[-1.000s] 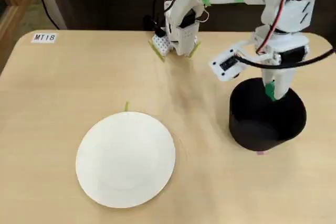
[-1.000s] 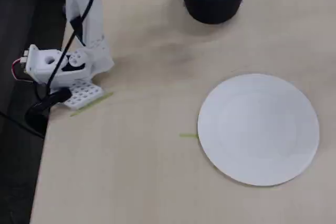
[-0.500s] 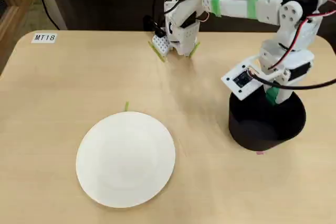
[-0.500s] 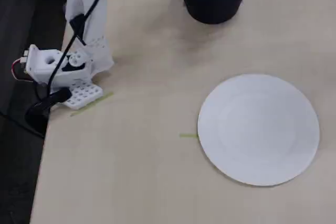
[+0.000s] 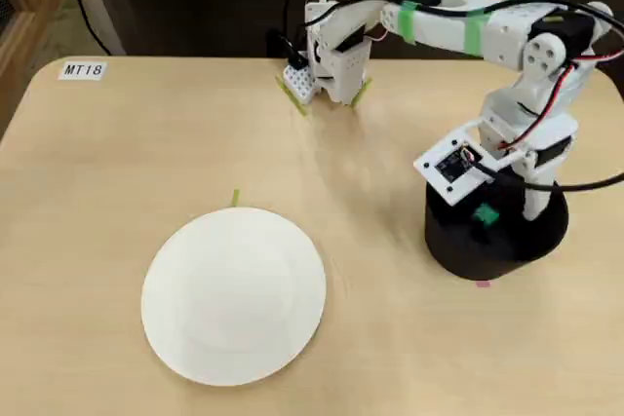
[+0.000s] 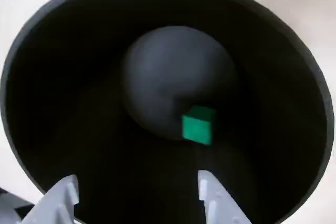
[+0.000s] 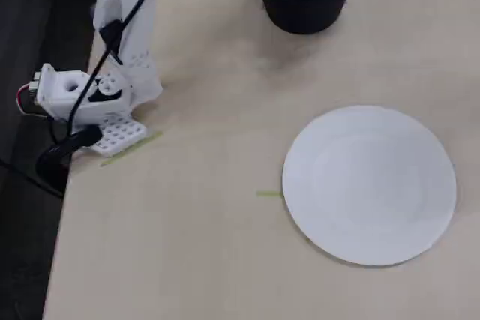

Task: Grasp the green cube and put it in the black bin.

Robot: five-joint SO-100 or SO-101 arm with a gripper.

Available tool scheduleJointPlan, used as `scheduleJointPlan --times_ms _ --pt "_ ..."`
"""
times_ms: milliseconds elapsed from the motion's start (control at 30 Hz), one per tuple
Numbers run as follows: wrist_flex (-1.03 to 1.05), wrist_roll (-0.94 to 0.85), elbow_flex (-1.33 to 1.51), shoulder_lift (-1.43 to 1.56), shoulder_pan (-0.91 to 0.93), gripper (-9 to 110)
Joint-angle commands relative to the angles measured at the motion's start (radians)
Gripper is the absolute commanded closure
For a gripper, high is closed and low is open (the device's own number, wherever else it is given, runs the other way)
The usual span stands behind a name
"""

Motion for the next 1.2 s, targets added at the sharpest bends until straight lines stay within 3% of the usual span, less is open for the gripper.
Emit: scheduleJointPlan --times_ms 0,33,233,600,867,1167 --pt "0.006 0.012 -0.018 0.051 -0.002 86" --pt "0.006 0.014 -0.02 0.051 0.0 101" --pt "0.009 0.052 0.029 0.199 0.133 102" --pt "-0.025 0.035 0.489 0.877 0.732 102" --pt "-0.488 0.1 1.328 1.491 0.623 102" --pt "-0.663 0.015 1.684 1.592 0.526 102"
